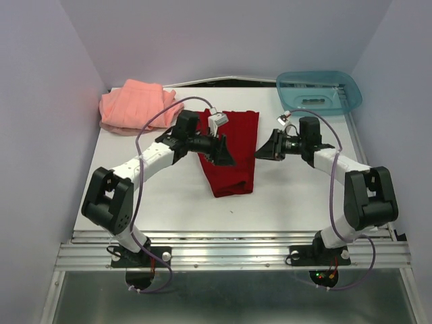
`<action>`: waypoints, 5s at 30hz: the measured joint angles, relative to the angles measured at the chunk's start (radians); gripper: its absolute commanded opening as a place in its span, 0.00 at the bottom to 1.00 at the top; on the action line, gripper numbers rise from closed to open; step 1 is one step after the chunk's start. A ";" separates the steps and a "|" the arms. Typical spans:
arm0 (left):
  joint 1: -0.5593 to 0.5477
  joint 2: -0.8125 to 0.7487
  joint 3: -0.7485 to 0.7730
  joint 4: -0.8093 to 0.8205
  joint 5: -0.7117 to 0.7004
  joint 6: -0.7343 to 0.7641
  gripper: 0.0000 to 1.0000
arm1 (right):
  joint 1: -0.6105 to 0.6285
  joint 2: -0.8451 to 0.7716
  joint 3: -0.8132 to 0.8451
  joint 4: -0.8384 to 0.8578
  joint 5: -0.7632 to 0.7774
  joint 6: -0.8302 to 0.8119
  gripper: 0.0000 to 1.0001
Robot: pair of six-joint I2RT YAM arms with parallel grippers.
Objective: Fold and stack the skirts
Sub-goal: Fold the skirt
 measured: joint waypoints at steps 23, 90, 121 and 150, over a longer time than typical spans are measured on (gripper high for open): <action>0.067 0.020 -0.175 0.094 -0.046 -0.148 0.76 | 0.175 0.201 0.022 -0.286 0.141 -0.005 0.61; 0.041 0.322 -0.167 0.053 -0.084 -0.024 0.18 | 0.114 0.162 0.180 -0.233 0.475 -0.107 0.61; 0.026 0.316 -0.146 -0.009 -0.095 0.059 0.15 | 0.108 0.677 0.743 -0.124 0.709 -0.069 0.52; 0.025 0.319 -0.146 -0.008 -0.090 0.065 0.10 | 0.108 0.749 0.894 -0.119 0.894 -0.134 0.01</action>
